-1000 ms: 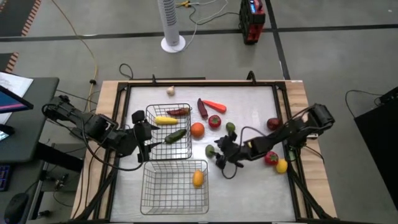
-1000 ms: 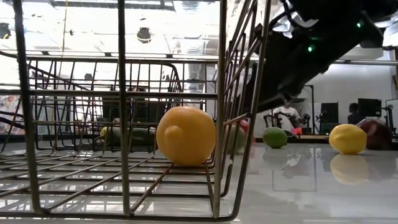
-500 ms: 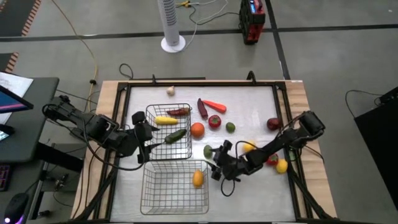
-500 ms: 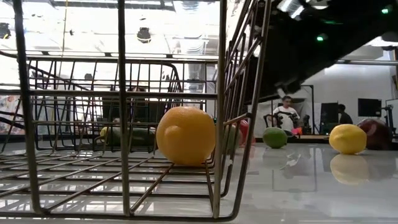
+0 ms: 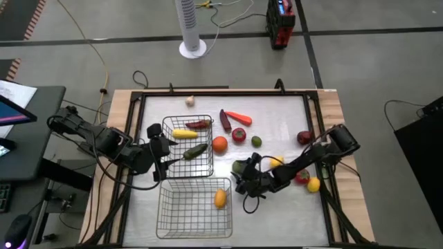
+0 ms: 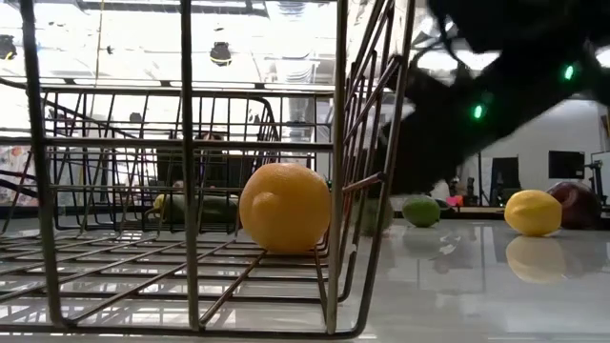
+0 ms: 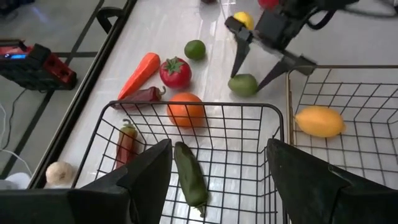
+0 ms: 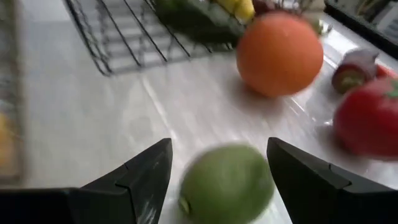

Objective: Sort produce into baskets
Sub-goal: Put the bottom green lemon into the gold wire basket

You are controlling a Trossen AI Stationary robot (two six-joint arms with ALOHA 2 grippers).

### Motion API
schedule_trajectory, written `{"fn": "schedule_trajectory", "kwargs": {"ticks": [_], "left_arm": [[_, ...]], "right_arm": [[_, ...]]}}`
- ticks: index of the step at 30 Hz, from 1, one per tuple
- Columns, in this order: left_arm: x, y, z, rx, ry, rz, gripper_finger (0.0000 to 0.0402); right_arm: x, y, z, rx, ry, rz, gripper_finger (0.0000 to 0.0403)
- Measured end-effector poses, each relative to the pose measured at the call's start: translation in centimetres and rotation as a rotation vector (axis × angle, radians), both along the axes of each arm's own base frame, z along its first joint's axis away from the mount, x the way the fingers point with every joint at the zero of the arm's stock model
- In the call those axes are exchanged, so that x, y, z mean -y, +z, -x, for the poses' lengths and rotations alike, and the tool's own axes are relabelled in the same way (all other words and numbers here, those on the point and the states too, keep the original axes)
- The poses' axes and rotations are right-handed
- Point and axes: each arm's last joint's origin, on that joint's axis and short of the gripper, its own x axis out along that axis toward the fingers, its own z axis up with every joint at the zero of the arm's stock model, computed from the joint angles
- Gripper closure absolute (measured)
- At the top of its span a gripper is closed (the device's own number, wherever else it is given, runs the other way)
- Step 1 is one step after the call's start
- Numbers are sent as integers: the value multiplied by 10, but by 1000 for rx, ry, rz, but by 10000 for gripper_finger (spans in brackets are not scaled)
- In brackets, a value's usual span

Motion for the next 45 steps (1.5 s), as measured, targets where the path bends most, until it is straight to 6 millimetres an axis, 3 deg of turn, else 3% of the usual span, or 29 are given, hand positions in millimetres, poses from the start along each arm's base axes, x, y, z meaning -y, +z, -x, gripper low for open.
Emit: {"fn": "schedule_trajectory", "kwargs": {"ticks": [4,15,26,31,35,45], "left_arm": [[0,0,0,2,0,2,152],[0,0,0,10,15,-6,152],[-1,0,0,9,13,-12,152],[-1,4,-3,73,59,-66,152],[-2,9,-6,146,113,-111,152],[-17,19,-14,176,139,-146,152]], "right_arm": [[2,-15,4,-73,-12,-40,112],[2,-4,15,-111,-42,-39,114],[-3,-8,25,-185,-42,-65,171],[-3,-7,25,-188,-34,-60,168],[-2,10,27,-178,-2,-67,166],[4,93,41,33,113,-131,166]]}}
